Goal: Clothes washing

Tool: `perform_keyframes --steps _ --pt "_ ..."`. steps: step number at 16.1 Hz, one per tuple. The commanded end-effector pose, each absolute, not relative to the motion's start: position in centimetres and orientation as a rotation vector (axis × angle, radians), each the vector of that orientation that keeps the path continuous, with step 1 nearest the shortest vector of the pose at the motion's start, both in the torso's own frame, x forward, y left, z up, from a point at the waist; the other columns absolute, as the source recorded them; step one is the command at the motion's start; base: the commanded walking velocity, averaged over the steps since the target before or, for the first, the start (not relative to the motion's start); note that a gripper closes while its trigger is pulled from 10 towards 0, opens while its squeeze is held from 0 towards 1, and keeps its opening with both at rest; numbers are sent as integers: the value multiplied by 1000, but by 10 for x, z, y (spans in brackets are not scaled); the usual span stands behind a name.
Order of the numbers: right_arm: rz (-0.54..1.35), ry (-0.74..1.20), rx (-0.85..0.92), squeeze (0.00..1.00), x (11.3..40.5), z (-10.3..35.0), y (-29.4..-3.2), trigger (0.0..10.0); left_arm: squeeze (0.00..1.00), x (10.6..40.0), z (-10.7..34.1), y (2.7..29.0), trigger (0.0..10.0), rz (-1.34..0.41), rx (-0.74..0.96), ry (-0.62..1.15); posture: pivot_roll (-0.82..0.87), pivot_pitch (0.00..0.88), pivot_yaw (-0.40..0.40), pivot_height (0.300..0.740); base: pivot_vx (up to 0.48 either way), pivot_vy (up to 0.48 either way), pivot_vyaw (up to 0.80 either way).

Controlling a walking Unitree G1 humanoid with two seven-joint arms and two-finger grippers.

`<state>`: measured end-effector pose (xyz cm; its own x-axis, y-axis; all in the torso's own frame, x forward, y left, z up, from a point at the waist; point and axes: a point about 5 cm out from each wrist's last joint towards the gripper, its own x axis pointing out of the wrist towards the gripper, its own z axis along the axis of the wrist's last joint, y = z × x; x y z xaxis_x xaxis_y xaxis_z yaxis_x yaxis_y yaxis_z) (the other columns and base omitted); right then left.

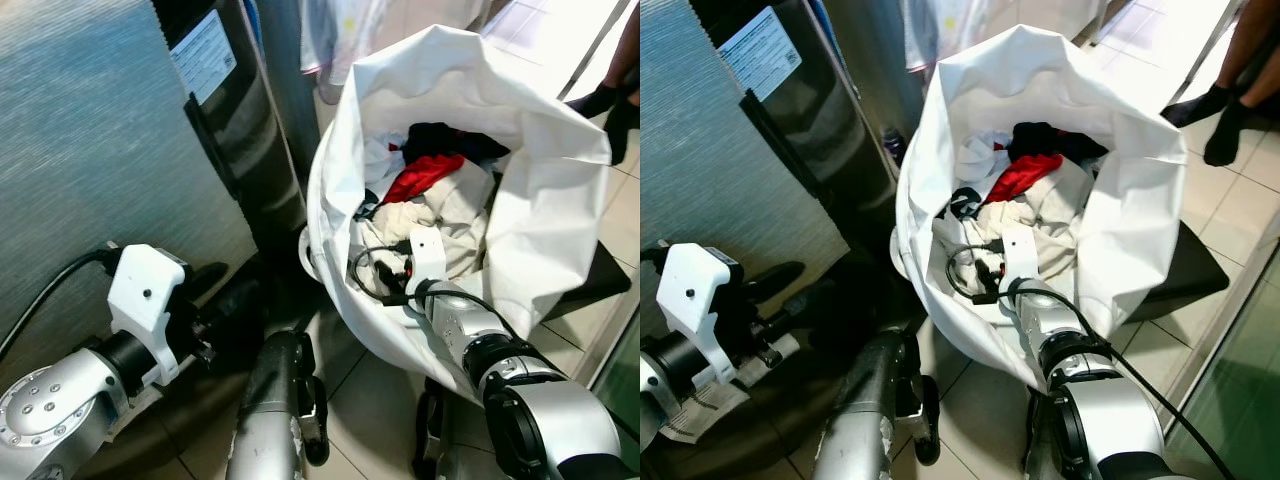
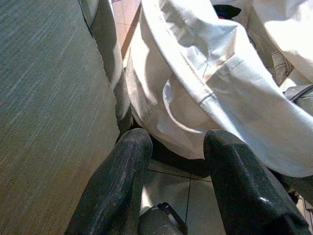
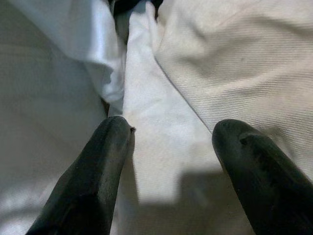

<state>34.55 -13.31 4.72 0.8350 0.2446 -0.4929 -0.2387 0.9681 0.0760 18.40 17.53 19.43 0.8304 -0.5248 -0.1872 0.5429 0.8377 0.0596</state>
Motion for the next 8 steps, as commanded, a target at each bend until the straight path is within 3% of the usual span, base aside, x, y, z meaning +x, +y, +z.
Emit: perform_keyframes --steps 1,8 --pt "250 640 45 0 330 26 -132 10000 0 180 194 175 10000 -583 125 184 283 332 166 610 0 0 0" --pt "99 715 9 0 317 9 -154 10000 0 174 196 175 10000 -595 126 196 310 338 159 610 0 0 0"
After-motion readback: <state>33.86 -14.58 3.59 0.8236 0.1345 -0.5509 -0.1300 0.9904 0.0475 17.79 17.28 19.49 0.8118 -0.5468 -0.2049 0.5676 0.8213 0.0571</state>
